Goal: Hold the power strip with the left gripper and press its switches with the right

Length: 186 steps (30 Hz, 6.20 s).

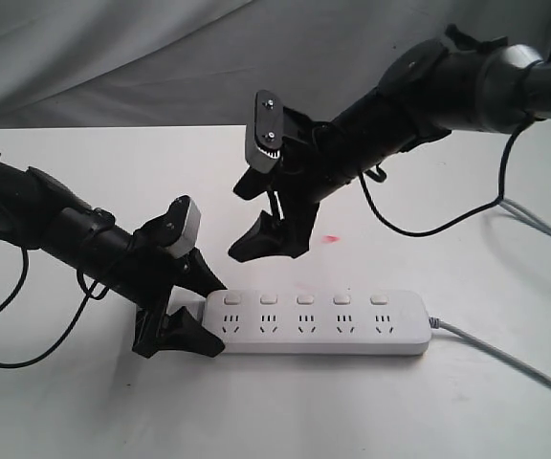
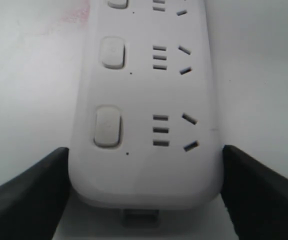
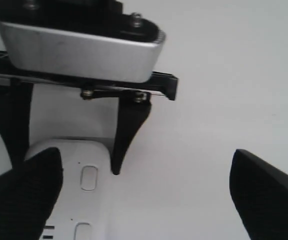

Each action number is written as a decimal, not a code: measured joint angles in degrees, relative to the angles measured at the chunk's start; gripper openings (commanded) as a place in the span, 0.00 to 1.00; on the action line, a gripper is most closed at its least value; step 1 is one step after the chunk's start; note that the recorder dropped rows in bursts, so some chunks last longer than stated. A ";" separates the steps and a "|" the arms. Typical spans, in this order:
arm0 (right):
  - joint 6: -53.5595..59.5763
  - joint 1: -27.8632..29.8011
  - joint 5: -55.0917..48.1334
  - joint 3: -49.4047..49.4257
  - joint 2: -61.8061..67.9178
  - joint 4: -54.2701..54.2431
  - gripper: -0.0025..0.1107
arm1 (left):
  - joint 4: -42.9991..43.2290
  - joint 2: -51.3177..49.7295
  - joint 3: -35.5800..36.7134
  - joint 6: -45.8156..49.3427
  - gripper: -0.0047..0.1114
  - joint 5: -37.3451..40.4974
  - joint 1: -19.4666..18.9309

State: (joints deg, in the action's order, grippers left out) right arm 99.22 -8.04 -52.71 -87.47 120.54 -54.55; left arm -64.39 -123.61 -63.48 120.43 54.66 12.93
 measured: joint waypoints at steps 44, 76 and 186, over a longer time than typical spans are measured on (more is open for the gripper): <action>7.04 -1.95 5.35 0.00 7.28 -2.50 0.75 | 0.00 0.00 0.00 0.00 0.04 0.00 0.00; 4.51 -2.77 8.10 -0.92 9.49 0.49 0.75 | 0.00 0.00 0.00 0.00 0.04 0.00 0.00; -9.93 -2.31 11.31 3.12 5.22 13.77 0.75 | 0.00 0.00 0.00 0.00 0.04 0.00 0.00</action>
State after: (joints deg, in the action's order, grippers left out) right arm 89.29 -10.35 -41.40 -84.36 125.76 -40.79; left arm -64.39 -123.61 -63.48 120.43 54.66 12.93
